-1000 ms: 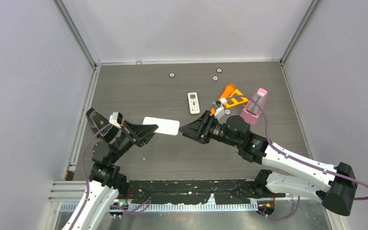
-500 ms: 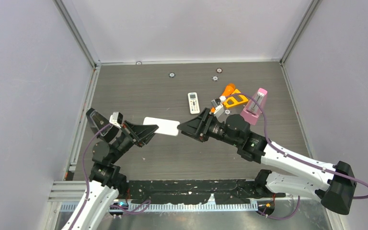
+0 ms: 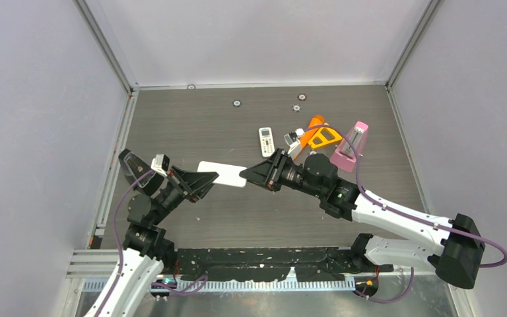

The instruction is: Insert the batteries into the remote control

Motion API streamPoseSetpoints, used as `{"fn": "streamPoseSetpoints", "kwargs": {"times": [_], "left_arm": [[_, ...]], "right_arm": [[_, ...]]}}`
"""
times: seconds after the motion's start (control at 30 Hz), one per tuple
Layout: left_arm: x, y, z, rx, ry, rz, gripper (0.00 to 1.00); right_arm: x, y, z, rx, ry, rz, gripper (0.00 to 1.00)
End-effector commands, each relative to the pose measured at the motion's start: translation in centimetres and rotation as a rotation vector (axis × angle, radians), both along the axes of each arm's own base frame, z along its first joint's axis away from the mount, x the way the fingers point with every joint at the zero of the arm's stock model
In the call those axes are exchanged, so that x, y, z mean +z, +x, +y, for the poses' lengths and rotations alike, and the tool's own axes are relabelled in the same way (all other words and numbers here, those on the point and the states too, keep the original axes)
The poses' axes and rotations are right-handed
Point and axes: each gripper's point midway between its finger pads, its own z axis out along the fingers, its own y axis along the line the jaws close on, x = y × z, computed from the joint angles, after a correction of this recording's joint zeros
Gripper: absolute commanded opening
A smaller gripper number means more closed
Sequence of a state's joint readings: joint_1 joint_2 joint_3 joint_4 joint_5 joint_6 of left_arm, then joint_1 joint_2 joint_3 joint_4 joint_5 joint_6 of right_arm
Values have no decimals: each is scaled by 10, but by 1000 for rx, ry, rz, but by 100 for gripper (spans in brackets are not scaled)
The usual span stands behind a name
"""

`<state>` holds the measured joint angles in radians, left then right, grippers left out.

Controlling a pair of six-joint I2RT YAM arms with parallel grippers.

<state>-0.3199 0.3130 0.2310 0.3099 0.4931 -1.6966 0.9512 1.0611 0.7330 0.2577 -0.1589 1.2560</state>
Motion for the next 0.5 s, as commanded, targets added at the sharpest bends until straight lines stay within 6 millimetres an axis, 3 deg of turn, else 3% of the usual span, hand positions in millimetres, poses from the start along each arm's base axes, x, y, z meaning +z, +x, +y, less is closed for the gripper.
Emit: {"fn": "streamPoseSetpoints", "kwargs": {"times": [0.0, 0.23, 0.47], "left_arm": [[35, -12, 2, -16, -46, -109, 0], [36, -11, 2, -13, -50, -109, 0], [40, -12, 2, -16, -54, -119, 0]], "right_arm": [[19, 1, 0, 1, 50, -45, 22], [18, -1, 1, 19, 44, -64, 12], [14, 0, 5, 32, 37, -86, 10]]}}
